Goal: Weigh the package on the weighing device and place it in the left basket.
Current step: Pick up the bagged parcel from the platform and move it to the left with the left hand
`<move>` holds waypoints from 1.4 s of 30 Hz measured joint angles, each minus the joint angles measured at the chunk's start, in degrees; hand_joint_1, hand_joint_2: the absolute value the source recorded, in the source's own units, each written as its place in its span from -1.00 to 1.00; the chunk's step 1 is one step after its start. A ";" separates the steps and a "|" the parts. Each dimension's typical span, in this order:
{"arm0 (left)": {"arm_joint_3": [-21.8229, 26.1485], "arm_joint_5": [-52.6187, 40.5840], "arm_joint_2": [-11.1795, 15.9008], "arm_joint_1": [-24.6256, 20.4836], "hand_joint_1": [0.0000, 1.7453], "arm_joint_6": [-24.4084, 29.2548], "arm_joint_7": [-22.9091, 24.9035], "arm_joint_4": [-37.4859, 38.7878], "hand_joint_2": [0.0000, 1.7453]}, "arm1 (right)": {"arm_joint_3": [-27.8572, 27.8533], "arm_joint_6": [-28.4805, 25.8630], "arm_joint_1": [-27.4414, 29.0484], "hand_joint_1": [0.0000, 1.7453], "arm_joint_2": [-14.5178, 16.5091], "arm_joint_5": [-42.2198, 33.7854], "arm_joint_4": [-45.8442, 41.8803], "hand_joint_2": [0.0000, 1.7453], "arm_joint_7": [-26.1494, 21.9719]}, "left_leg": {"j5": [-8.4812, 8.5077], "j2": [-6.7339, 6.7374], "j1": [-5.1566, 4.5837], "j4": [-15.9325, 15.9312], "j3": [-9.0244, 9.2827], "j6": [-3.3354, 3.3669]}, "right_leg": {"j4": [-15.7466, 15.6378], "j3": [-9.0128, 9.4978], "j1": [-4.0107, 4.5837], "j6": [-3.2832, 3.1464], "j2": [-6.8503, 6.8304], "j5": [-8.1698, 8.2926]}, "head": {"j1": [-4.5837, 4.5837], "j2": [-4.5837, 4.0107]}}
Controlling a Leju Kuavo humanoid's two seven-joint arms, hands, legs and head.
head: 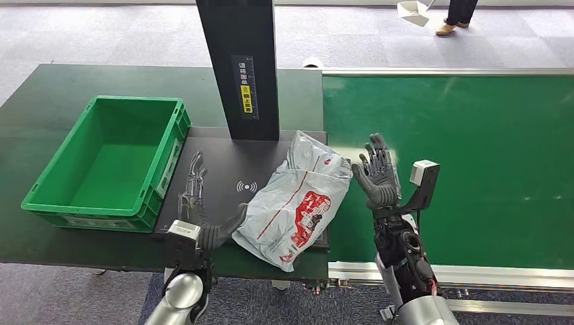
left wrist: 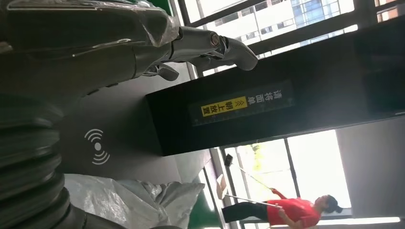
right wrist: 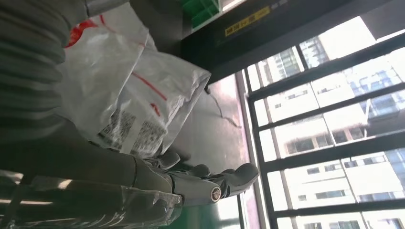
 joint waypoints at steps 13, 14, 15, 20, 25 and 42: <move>-2.39 -24.99 -1.96 -7.26 -1.00 9.97 7.28 10.17 1.00 | 2.39 -8.37 13.23 -1.00 -2.20 5.89 -17.61 1.00 -1.91 | -0.01 0.02 0.01 -0.01 0.01 0.00 | 0.00 -0.01 0.01 0.00 0.02 0.00 | -0.01 0.00; -2.99 -28.01 -2.00 -8.30 -1.00 9.60 9.11 11.67 1.00 | 2.39 -8.02 13.50 -1.00 -2.15 5.39 -17.74 1.00 -1.97 | 0.00 0.02 0.01 -0.01 0.01 0.00 | 0.00 0.00 0.01 0.00 0.02 0.00 | 0.00 0.00; -3.67 -31.13 -2.02 -9.42 -1.00 8.40 11.35 13.40 1.00 | 2.39 -7.84 13.69 -1.00 -2.08 5.13 -17.79 1.00 -2.08 | 0.00 0.01 0.00 -0.01 0.01 0.00 | 0.00 0.02 0.00 0.00 0.02 0.00 | 0.00 0.00; -8.12 -43.89 -2.13 -13.83 -1.00 -2.64 19.68 21.54 1.00 | 2.37 -8.70 13.94 -1.00 -1.67 7.19 -17.73 1.00 -3.28 | 0.01 0.05 0.00 0.00 0.03 0.01 | 0.00 0.02 0.00 -0.01 0.04 0.03 | 0.00 0.00; -10.99 -47.23 -2.41 -15.83 -1.00 -16.03 22.11 25.99 1.00 | 2.10 -11.38 14.28 -1.00 -1.39 11.96 -17.71 1.00 -4.05 | -0.01 0.04 0.00 -0.01 0.02 0.00 | 0.00 0.00 0.00 -0.01 0.04 0.01 | -0.01 0.01; -12.02 -52.11 -4.77 -20.64 1.00 -21.90 32.48 37.48 1.00 | -2.14 -16.16 20.45 -1.00 1.44 20.39 -21.78 1.00 -3.95 | -0.34 0.06 -0.01 -0.10 1.03 0.14 | -0.09 1.16 -0.02 0.05 0.04 -0.09 | 0.00 0.00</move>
